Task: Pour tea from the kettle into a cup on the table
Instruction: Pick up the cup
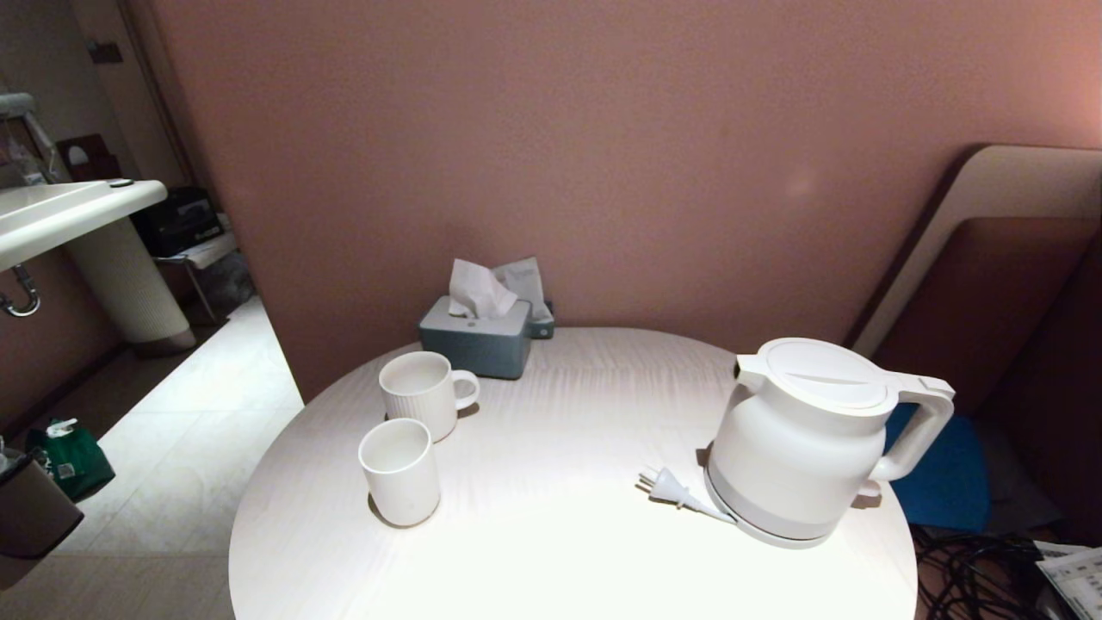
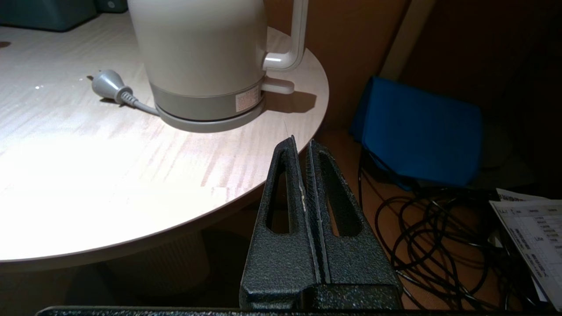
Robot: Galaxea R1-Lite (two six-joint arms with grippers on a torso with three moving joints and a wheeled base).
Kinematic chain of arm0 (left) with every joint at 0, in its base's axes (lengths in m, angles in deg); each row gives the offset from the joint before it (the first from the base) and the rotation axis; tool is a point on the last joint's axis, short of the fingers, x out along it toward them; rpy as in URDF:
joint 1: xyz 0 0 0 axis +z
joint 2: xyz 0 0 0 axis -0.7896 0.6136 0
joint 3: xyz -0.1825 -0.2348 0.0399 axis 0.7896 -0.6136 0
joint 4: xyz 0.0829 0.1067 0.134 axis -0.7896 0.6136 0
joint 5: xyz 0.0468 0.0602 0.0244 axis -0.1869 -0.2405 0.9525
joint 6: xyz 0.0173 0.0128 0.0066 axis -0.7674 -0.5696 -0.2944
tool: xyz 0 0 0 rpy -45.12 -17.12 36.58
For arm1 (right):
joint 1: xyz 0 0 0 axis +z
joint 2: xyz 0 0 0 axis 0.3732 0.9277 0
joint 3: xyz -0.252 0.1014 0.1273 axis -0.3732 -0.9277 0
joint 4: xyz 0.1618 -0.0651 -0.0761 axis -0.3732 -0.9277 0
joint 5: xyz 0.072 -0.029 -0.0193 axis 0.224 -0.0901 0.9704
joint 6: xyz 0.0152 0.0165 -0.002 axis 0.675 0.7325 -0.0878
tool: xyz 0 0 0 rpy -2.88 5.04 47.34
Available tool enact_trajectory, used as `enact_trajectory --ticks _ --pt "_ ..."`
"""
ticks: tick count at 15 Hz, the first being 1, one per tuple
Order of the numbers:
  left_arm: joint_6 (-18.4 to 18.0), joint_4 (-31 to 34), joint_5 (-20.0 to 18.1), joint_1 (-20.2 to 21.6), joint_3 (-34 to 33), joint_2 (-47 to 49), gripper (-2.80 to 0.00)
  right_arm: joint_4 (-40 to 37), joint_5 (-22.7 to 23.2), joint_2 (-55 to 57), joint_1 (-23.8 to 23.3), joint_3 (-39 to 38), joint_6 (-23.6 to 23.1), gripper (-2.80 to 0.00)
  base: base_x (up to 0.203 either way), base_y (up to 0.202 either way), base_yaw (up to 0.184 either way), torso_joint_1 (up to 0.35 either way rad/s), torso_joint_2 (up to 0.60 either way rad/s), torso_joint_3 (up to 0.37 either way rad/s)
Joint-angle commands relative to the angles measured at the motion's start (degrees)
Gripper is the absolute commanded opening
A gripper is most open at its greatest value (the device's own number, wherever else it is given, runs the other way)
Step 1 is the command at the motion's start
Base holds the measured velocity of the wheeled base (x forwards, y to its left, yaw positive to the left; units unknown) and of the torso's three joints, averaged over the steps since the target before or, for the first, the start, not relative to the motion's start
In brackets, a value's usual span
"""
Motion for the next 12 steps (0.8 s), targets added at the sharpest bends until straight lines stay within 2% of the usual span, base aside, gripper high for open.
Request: enact_trajectory --ticks 1,7,9,12 --pt "0.0 0.0 0.0 0.0 0.0 0.1 -2.8 0.0 0.0 0.0 0.0 0.0 0.0 -2.8 0.0 0.0 0.0 0.0 0.0 0.0" --pt "-1.2 0.2 0.2 0.0 0.7 0.1 -2.8 0.0 -0.1 0.0 0.0 0.0 0.0 -2.8 0.0 0.0 0.0 0.0 0.0 0.0" --pt "-1.3 1.2 0.1 0.0 6.4 0.7 -2.8 0.0 0.0 0.0 0.0 0.0 -0.1 -2.8 0.0 0.0 0.0 0.0 0.0 0.0" --pt "-1.2 3.1 0.0 -0.1 15.4 9.3 -2.8 0.0 -0.1 0.0 0.0 0.0 0.0 -2.8 0.0 0.0 0.0 0.0 0.0 0.0"
